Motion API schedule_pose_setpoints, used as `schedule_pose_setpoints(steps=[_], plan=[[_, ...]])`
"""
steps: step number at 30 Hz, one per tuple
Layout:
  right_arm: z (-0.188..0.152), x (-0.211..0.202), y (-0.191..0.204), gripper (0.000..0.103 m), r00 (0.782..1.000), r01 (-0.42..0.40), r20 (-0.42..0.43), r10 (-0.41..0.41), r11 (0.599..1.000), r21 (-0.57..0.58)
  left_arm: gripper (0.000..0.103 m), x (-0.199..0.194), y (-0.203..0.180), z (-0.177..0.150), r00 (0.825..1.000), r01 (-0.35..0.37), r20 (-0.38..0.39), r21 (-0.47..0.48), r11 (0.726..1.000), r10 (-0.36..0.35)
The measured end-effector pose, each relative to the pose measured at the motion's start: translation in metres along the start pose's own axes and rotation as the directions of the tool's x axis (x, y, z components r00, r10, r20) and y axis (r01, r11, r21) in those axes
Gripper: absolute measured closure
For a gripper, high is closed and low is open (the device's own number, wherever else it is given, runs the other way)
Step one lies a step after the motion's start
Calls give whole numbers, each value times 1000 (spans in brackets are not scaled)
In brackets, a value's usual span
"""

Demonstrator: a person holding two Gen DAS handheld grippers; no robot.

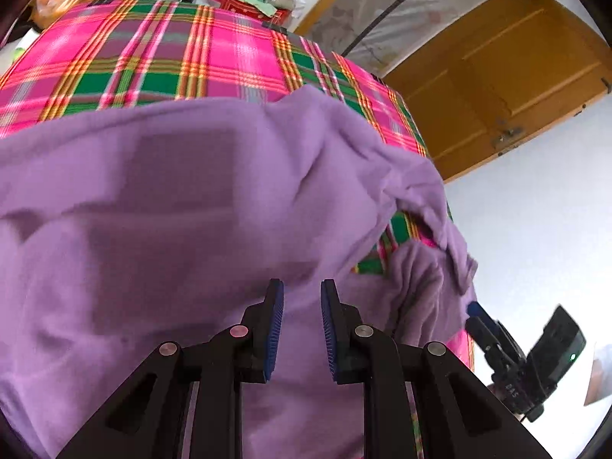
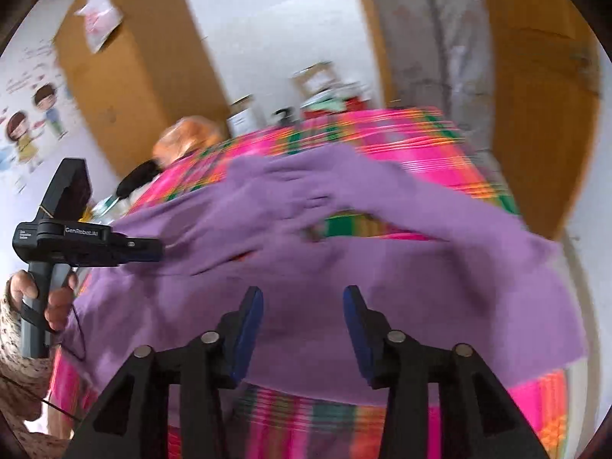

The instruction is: Fold clothes

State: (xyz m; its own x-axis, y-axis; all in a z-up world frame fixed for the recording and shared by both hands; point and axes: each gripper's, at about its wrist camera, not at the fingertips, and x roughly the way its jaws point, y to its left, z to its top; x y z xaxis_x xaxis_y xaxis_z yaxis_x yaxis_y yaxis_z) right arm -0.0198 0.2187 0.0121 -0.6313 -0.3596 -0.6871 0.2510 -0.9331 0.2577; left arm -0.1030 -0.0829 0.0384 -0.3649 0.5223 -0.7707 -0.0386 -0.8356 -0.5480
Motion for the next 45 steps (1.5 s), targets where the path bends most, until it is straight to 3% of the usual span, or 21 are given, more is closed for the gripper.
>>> schedule_pose_setpoints(steps=[5, 11, 13, 16, 17, 18, 25, 32, 45], plan=[[9, 28, 31, 45, 999, -27, -46, 26, 999, -17, 83, -34, 24, -25, 998, -36, 51, -30, 999, 37], [0, 70, 40, 45, 984, 117, -136, -113, 993, 20, 83, -79, 70, -57, 989, -82, 110, -132, 988, 97], [-6, 75, 36, 49, 978, 152, -151, -144, 987, 47, 81, -93, 88, -68, 985, -84, 134, -176, 981, 109], [-12, 66, 30, 71, 980, 167, -127, -155, 982, 91, 79, -110, 113, -84, 978, -85, 163, -247, 965, 128], [-13, 63, 27, 83, 979, 177, -124, -165, 979, 96, 79, -115, 120, -88, 977, -84, 170, -268, 960, 132], [-13, 60, 24, 86, 977, 187, -120, -175, 977, 102, 79, -119, 128, -92, 975, -82, 176, -288, 954, 137], [-24, 19, 10, 89, 982, 191, -46, -186, 967, 167, 79, -127, 153, -110, 973, -84, 176, -340, 937, 151], [-37, -19, 7, 89, 974, 224, -7, -227, 956, 190, 79, -116, 159, -118, 982, -84, 132, -337, 938, 135], [-65, -52, -18, 89, 957, 285, -17, -291, 923, 259, 79, -109, 149, -133, 988, -54, 119, -310, 949, 95]])
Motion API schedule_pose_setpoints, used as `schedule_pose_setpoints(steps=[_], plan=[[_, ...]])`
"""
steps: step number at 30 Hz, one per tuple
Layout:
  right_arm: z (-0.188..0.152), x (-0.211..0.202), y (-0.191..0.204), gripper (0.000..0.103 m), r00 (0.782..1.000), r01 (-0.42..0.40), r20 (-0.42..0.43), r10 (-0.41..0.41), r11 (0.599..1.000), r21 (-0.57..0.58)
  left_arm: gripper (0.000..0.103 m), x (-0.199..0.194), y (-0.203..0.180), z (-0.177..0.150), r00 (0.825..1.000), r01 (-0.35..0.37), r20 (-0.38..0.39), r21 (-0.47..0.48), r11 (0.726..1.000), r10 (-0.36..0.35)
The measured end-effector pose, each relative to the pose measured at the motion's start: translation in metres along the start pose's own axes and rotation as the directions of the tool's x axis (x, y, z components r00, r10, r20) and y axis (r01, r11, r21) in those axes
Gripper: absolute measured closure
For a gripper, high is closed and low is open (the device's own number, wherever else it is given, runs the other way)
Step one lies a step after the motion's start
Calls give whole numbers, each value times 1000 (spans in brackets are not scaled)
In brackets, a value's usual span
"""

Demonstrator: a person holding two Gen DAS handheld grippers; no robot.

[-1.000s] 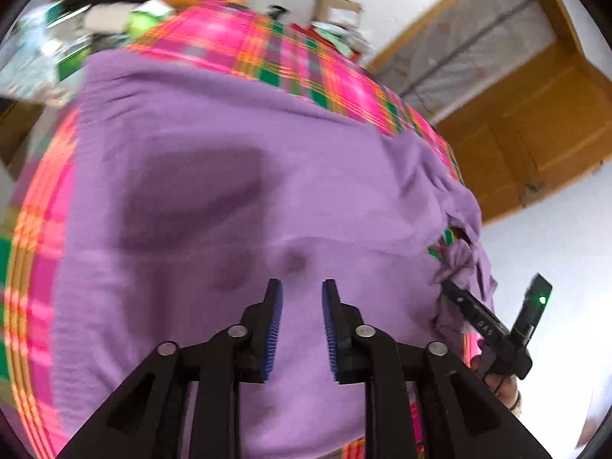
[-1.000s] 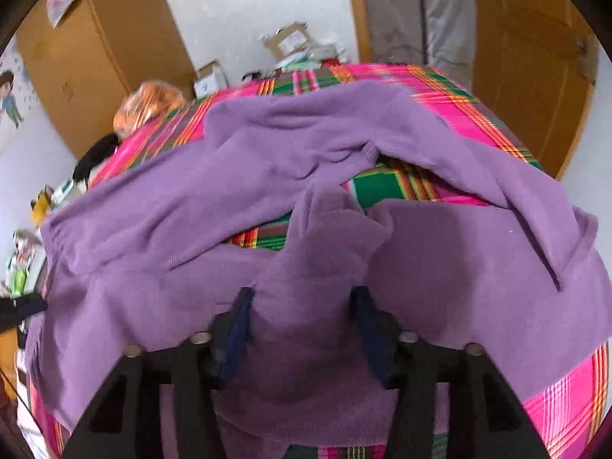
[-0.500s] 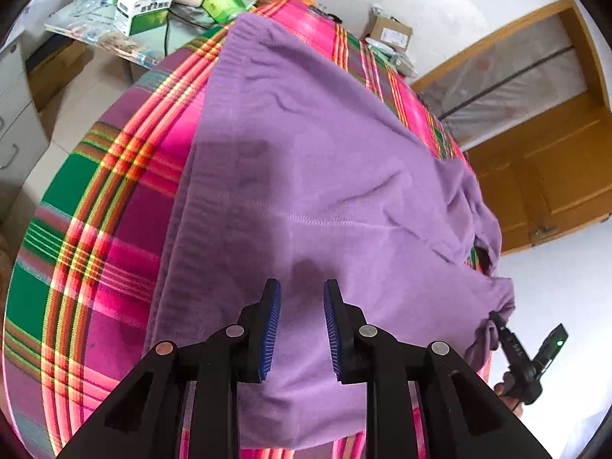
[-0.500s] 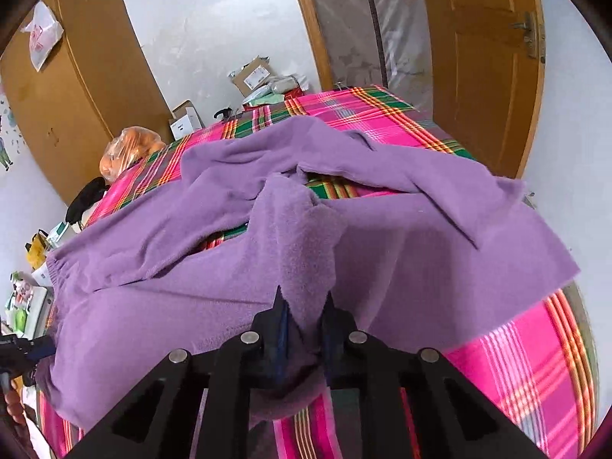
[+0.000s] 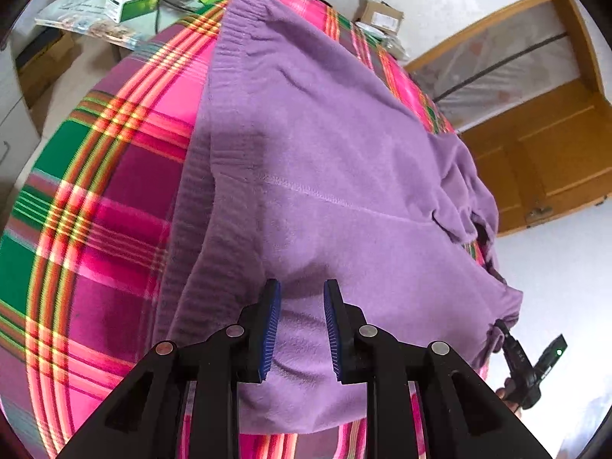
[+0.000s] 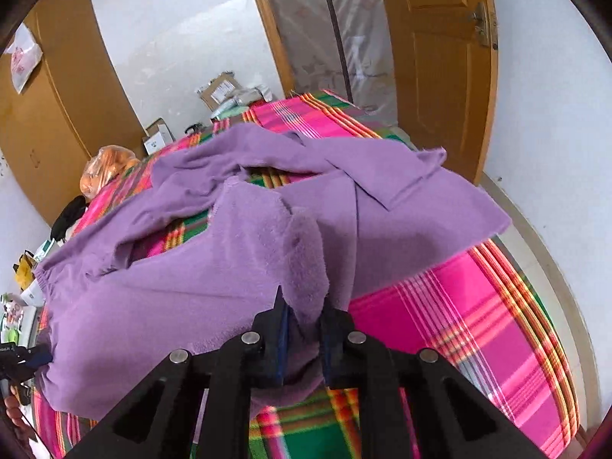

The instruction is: Fold clothes

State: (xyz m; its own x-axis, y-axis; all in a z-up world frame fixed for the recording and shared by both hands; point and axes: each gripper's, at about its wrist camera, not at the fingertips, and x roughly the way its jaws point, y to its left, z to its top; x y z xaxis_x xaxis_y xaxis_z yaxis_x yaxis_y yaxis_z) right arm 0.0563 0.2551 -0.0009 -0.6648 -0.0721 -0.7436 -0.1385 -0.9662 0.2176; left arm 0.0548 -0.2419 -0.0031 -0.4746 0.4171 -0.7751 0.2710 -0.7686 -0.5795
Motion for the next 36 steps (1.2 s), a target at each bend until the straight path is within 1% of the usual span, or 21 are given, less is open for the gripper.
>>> schedule_pose_setpoints(steps=[3, 5, 6, 7, 9, 10, 12, 15, 17, 19, 20, 21, 22, 23, 26, 29, 31, 34, 36], plan=[[-4, 7, -4, 89, 1000, 2, -22, -2, 1000, 17, 79, -3, 4, -2, 1000, 4, 10, -14, 1000, -4], [-5, 4, 1, 89, 1000, 20, 0, -20, 1000, 0, 79, -8, 7, -3, 1000, 8, 22, -26, 1000, -7], [-5, 1, 5, 89, 1000, 29, 12, -28, 999, -23, 79, -9, 8, -3, 1000, 10, 28, -30, 999, -9], [-5, 0, 8, 89, 1000, 30, 4, -30, 998, -48, 79, -10, 9, -3, 999, 9, 31, -33, 999, -8], [-5, 6, 22, 86, 995, 45, -75, -59, 983, -180, 79, -11, 11, -3, 999, 8, 34, -38, 999, -7], [-6, 5, 25, 83, 993, 79, -70, -96, 973, -216, 79, -12, 13, -3, 999, 10, 35, -41, 999, -9], [-5, -4, 29, 78, 991, 126, -22, -134, 966, -225, 79, -11, 14, -2, 999, 18, 40, -50, 999, -16], [3, -25, 27, 73, 993, 109, 71, -99, 983, -147, 79, -10, 15, -2, 999, 21, 38, -48, 999, -19], [9, -34, 33, 72, 989, 100, 123, -83, 986, -131, 79, -10, 15, -1, 999, 21, 34, -44, 999, -20], [15, -45, 43, 66, 971, 142, 210, -112, 981, -129, 79, -12, 16, 0, 999, 22, 39, -43, 999, -20], [18, -47, 47, 59, 972, 124, 218, -93, 984, -130, 79, -13, 17, 0, 999, 21, 44, -44, 999, -19], [21, -39, 55, 55, 983, 59, 181, -31, 987, -152, 79, -14, 18, 0, 999, 19, 51, -45, 999, -16], [24, -32, 64, 55, 989, -6, 142, 30, 985, -172, 79, -14, 20, 1, 998, 20, 53, -47, 999, -18], [27, -25, 72, 55, 991, -67, 102, 87, 979, -191, 79, -14, 22, 1, 998, 23, 53, -51, 998, -21], [23, 17, 115, 55, 994, -110, -40, 103, 942, -316, 79, -14, 26, 2, 998, 40, 47, -58, 997, -37], [23, 54, 149, 55, 986, -150, -123, 109, 905, -399, 79, -16, 29, 3, 998, 54, 48, -59, 997, -51], [22, 74, 165, 55, 981, -166, -163, 105, 888, -429, 79, -17, 31, 5, 997, 64, 47, -63, 996, -61], [24, 100, 184, 55, 961, -235, -237, 139, 864, -445, 79, -19, 34, 8, 997, 66, 50, -68, 995, -63], [24, 110, 196, 50, 960, -243, -244, 137, 840, -485, 79, -22, 35, 10, 996, 64, 60, -69, 996, -60]])
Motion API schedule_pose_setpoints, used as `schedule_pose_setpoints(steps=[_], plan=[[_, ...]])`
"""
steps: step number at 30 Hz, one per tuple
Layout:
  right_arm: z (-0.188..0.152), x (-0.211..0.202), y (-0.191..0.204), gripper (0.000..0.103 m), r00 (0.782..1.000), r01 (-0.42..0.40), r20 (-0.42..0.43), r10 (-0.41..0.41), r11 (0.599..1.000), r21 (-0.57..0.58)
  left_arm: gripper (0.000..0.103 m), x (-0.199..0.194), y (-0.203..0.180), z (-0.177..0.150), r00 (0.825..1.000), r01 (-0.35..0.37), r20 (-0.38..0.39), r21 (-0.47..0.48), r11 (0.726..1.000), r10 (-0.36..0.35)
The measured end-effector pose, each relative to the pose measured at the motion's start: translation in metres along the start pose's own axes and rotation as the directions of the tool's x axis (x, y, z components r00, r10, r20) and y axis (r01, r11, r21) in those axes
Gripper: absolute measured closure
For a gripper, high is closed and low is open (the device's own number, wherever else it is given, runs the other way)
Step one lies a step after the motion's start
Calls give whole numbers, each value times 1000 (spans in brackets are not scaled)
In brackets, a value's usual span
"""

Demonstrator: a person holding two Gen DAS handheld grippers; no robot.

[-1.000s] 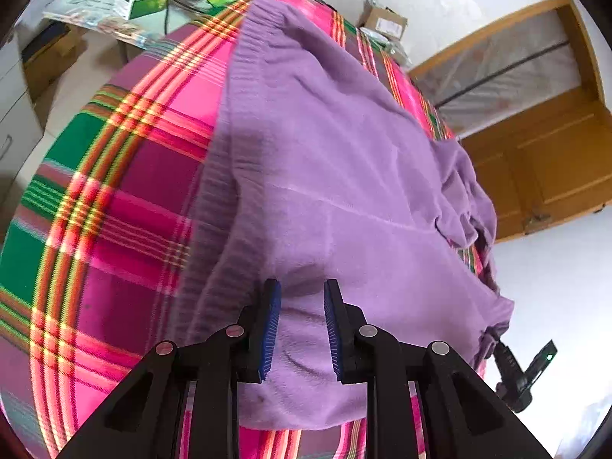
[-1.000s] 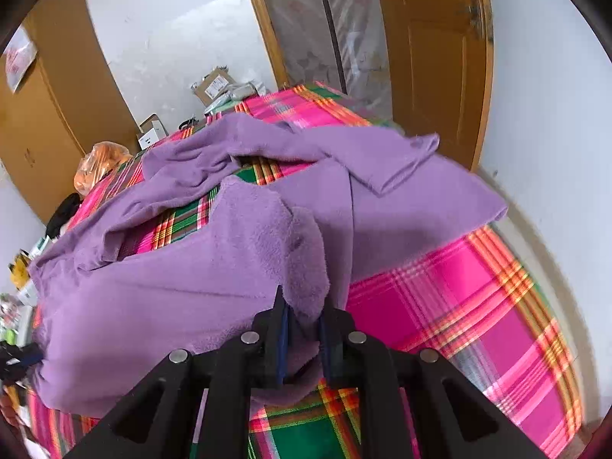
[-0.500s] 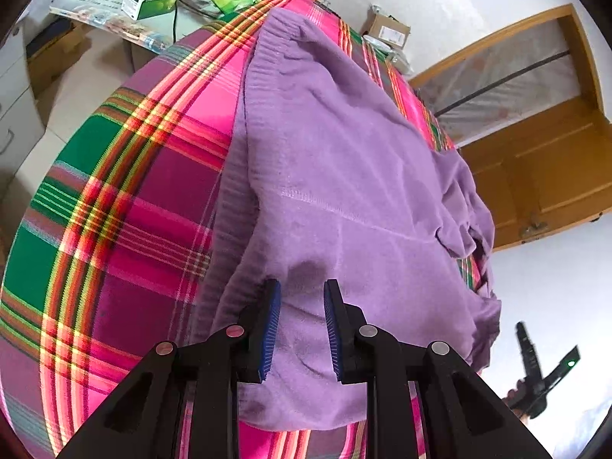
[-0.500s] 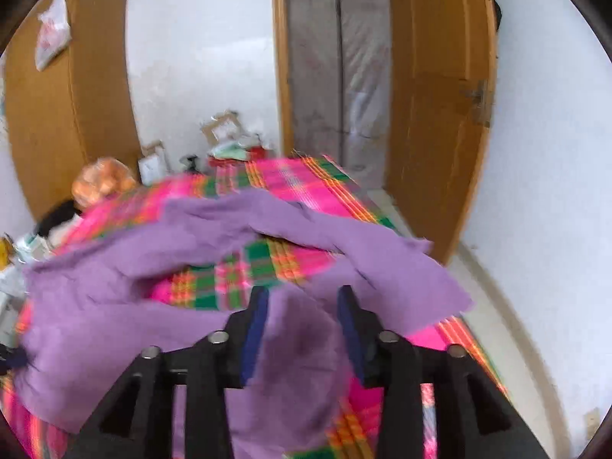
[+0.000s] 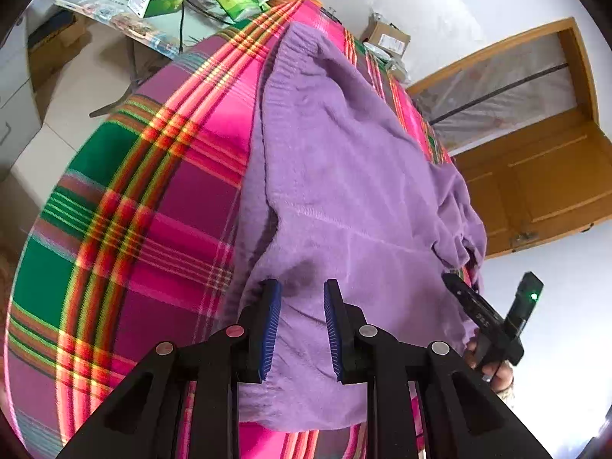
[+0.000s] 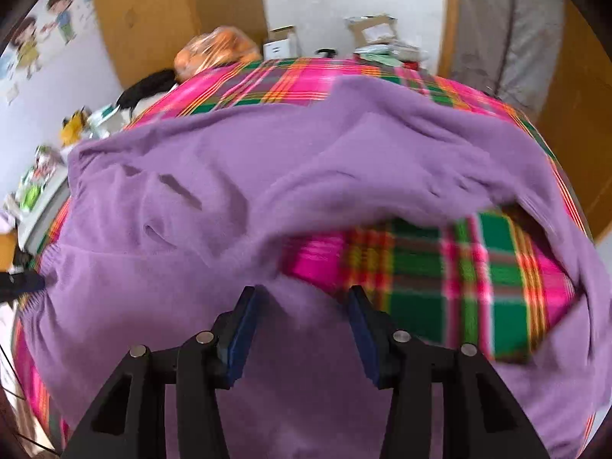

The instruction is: Fold clothes

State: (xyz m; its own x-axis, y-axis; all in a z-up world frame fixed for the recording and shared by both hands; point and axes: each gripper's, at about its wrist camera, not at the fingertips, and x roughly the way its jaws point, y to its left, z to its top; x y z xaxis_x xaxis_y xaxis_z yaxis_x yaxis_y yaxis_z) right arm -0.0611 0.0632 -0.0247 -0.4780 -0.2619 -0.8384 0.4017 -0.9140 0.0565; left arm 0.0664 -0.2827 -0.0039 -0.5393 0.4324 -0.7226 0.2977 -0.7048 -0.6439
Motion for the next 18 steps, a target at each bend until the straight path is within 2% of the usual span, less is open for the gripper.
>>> schedule_pose_setpoints(steps=[1, 4, 10, 13, 14, 15, 18], plan=[[4, 5, 4, 50, 1000, -3, -4, 3, 1000, -23, 79, 0, 1, 1, 1000, 1, 2, -2, 1000, -1], [9, 9, 19, 50, 997, -80, -14, 79, 995, -64, 79, 1, 3, 5, 1000, 5, 1, -7, 1000, -5], [29, 21, 39, 47, 994, -108, -11, 107, 988, -108, 79, 5, 1, 8, 1000, 10, 1, -3, 1000, -10], [33, 25, 45, 48, 995, -95, -2, 95, 990, -106, 79, 6, 1, 9, 1000, 11, 0, -2, 1000, -11], [32, 25, 45, 51, 995, -94, 6, 95, 990, -101, 79, 6, 1, 9, 1000, 12, -1, -2, 1000, -12], [31, 24, 46, 61, 995, -94, 14, 96, 991, -96, 79, 6, 1, 9, 1000, 15, -1, -3, 1000, -15], [29, 24, 43, 80, 993, -109, 26, 112, 991, -76, 79, 6, 3, 11, 1000, 19, -2, -6, 1000, -19]])
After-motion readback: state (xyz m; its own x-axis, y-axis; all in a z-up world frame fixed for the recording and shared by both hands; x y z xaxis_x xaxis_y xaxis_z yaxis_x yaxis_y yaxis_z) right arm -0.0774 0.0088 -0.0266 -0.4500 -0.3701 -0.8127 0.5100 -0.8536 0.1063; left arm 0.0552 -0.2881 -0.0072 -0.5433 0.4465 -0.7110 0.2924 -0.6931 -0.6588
